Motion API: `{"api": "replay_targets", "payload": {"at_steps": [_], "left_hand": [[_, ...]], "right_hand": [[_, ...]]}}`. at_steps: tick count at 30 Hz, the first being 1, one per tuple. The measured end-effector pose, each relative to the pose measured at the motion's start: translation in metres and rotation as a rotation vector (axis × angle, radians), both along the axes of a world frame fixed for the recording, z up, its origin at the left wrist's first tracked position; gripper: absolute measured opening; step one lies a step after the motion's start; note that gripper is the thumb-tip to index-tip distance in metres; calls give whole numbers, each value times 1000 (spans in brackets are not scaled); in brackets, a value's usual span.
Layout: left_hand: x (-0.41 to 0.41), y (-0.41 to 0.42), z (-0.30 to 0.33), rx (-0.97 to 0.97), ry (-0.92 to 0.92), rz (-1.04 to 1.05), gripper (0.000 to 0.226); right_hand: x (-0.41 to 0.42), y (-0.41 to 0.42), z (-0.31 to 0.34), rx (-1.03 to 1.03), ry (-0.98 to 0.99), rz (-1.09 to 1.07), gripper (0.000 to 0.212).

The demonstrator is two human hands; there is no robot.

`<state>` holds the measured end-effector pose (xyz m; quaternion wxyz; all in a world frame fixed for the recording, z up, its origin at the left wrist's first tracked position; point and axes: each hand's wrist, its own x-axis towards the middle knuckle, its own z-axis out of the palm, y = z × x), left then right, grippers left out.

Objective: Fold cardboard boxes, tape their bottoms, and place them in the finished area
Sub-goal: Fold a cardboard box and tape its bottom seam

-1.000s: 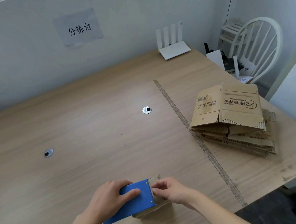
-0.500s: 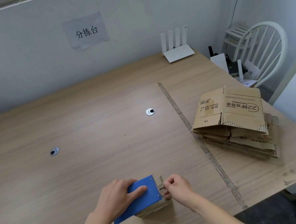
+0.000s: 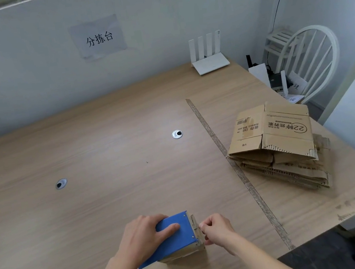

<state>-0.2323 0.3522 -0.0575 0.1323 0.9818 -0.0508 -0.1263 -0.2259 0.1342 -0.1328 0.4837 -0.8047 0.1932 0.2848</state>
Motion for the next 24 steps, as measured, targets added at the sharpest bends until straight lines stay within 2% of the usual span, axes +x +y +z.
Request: {"api": "replay_targets", "payload": {"at_steps": [2, 6, 11, 12, 13, 14, 15, 18, 21, 24], "left_hand": [[1, 0, 0, -9, -5, -5, 56], [-1, -2, -1, -33, -52, 8, 53], [-2, -2, -3, -48, -80, 16, 53], [-2, -2, -3, -47, -81, 15, 55], [-2, -1, -2, -45, -82, 13, 59], [-2, 1, -2, -44, -82, 13, 63], [-2, 2, -2, -50, -84, 20, 65], [-1, 4, -2, -87, -89, 46, 65], [-1, 1, -3, -87, -103, 33, 65], [-1, 2, -4, -84, -100, 28, 65]], "right_hand": [[0, -1, -2, 40, 18, -43, 31], [-2, -5, -2, 78, 47, -122, 12], [1, 0, 2, -113, -27, -93, 10], [1, 1, 4, -166, -50, -80, 19], [1, 0, 3, -198, -56, -76, 41], [0, -1, 3, -194, -64, -83, 54], [-1, -2, 3, -164, -75, -106, 53], [-7, 2, 0, -80, -126, -129, 14], [-10, 10, 1, 9, -137, -132, 15], [-11, 12, -1, -42, -130, -70, 17]]}}
